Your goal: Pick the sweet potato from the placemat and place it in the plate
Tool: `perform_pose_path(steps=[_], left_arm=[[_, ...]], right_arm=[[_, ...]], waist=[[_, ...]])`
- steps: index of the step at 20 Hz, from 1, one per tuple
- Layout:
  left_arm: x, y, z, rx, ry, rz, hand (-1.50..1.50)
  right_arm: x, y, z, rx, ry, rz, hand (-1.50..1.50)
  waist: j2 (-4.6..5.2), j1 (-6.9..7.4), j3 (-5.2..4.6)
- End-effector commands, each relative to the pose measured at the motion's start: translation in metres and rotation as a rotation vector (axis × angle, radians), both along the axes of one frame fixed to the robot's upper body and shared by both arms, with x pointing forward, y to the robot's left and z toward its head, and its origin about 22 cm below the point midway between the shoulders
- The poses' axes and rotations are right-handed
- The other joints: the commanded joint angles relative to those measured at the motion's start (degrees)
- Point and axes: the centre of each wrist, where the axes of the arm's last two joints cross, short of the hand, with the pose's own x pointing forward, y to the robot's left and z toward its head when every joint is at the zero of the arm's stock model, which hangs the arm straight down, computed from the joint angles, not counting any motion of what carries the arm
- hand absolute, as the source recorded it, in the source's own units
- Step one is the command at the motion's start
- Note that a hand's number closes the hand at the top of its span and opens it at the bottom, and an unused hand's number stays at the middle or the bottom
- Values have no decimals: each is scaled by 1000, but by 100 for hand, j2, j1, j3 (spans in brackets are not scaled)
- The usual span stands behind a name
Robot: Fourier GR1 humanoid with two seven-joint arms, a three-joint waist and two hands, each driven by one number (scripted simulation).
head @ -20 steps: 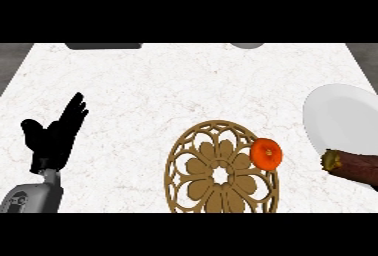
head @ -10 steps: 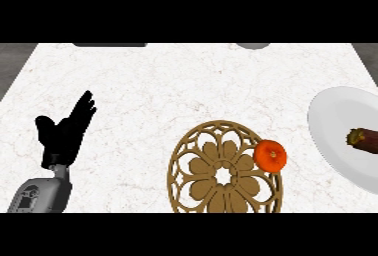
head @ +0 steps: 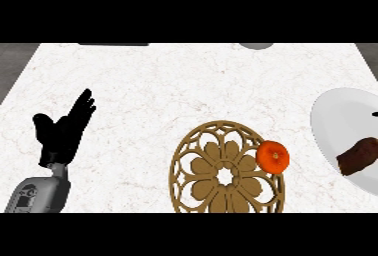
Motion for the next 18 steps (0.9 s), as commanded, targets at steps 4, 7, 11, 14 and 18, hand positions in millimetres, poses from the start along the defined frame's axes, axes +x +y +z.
perform_pose_path(steps=[4,7,11,14,18], left_arm=[[-4,9,0,-10,0,9,0],[-1,9,-6,-15,16,28,0],[3,13,0,-17,13,50,0],[-1,1,-5,-3,14,15,0],[3,4,3,-2,18,22,0]], right_arm=[[13,-6,0,151,-223,107,-150],[13,-11,18,348,-309,260,-150],[8,-16,24,503,-266,230,-150],[-5,-35,26,609,-124,170,-150],[-11,-39,16,725,26,195,-150]], waist=[[-21,-49,-3],[-41,-164,-9],[-64,-219,-18],[-62,-200,-16],[-36,-144,-4]])
